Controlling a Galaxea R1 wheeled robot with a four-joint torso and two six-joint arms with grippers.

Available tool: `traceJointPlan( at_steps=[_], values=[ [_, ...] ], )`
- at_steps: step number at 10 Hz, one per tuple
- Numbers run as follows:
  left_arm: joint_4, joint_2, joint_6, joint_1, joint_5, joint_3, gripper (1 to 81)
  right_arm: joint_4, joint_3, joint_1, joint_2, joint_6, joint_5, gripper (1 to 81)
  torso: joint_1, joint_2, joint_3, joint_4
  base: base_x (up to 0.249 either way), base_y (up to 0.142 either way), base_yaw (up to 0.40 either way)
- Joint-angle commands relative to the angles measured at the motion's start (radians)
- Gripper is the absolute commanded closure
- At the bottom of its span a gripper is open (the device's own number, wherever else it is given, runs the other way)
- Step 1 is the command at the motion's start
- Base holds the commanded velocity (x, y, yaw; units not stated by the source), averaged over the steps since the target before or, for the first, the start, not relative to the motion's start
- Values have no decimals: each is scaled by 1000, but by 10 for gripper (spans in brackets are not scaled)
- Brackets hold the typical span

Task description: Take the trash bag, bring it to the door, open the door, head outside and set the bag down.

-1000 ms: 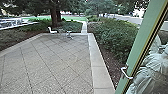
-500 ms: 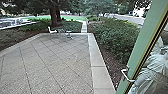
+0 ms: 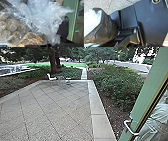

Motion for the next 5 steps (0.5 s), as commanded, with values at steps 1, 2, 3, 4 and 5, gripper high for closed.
traceJointPlan(
  at_steps=[1,2,3,4,5],
  values=[
    [-6,-13,2,-34,76,10,811,-11,9,39,0,-1,-25,10,0,0,0,0,103,0,0],
    [-6,-13,2,-34,76,12,811,-11,9,40,0,-1,-25,10,-1,0,0,0,103,0,0],
    [-6,-14,2,-34,76,12,811,-9,9,39,0,-1,-25,10,-1,0,0,0,103,0,0],
    [-6,-14,2,-34,76,12,811,-11,9,40,0,-1,-25,10,0,0,0,0,103,0,0],
    [-6,-14,2,-34,76,12,811,-11,9,40,0,-1,-25,10,0,0,0,0,103,0,0]
  ],
)
